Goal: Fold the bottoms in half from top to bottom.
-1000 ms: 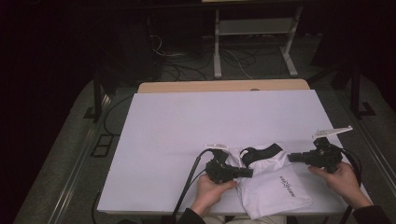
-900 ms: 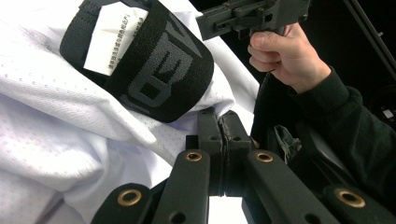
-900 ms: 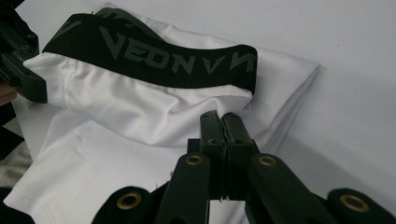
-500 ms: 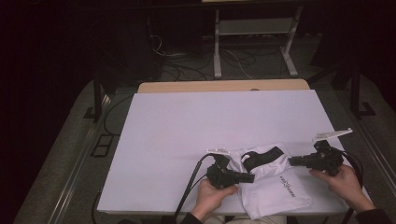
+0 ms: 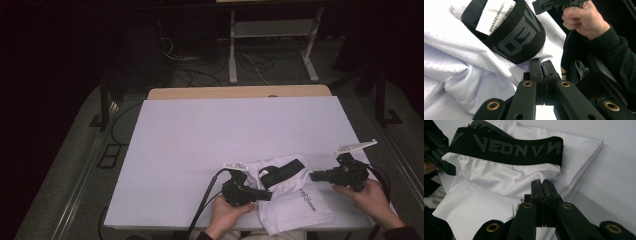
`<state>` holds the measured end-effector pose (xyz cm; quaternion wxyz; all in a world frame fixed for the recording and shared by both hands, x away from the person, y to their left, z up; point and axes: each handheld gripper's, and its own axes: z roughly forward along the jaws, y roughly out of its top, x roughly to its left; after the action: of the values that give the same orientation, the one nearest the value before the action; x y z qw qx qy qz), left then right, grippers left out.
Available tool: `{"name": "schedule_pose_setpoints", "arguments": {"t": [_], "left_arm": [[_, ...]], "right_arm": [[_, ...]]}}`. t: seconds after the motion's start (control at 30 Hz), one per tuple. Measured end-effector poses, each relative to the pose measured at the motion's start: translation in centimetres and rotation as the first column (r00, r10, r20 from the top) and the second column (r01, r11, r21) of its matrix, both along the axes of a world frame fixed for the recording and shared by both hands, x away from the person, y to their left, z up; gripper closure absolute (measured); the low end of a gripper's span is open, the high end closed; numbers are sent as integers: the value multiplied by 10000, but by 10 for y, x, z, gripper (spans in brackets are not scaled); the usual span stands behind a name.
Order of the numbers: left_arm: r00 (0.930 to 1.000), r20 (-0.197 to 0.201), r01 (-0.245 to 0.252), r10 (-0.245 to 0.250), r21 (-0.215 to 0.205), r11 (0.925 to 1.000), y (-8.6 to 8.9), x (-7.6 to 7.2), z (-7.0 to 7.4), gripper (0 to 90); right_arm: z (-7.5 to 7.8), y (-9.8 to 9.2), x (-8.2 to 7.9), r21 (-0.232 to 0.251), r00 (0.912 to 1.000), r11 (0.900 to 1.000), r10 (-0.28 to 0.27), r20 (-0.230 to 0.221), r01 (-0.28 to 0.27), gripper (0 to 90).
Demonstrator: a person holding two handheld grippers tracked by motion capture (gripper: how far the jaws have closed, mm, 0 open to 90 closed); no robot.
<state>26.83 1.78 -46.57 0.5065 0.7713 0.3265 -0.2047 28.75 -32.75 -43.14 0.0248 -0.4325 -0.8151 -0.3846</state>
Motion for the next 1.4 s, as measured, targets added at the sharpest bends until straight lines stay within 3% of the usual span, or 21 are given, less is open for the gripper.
{"name": "schedule_pose_setpoints", "arguments": {"t": [0.17, 0.27, 0.53, 0.77, 1.03, 1.4], "left_arm": [[10000, 61, 47, -48, 140, 9999, -3, -2, 0, 875], [9998, 170, 51, -57, 344, 9994, -3, -3, 0, 873], [9991, 417, -122, 98, 575, 9983, -2, -2, 2, 872], [9989, 443, -146, 116, 677, 9976, -3, -2, 1, 871], [9987, 495, -133, 97, 734, 9972, -2, -2, 1, 871], [9992, 400, -117, 94, 573, 9983, -2, -1, 1, 871]], "right_arm": [[-1, -3, -3, 2, 9998, 10000, 17, -198, -17, 860], [-1, -3, -2, 22, 9990, 10000, -17, -443, 18, 724], [10, 0, 6, 88, 9988, 9988, -481, -35, 481, 584], [12, 6, 24, 363, 9983, 9977, -573, -136, 578, 539], [10, 15, 43, 239, 9976, 9978, -609, -334, 618, 520], [-1, 19, 56, 133, 9957, 9985, -523, -761, 535, 458]]}}
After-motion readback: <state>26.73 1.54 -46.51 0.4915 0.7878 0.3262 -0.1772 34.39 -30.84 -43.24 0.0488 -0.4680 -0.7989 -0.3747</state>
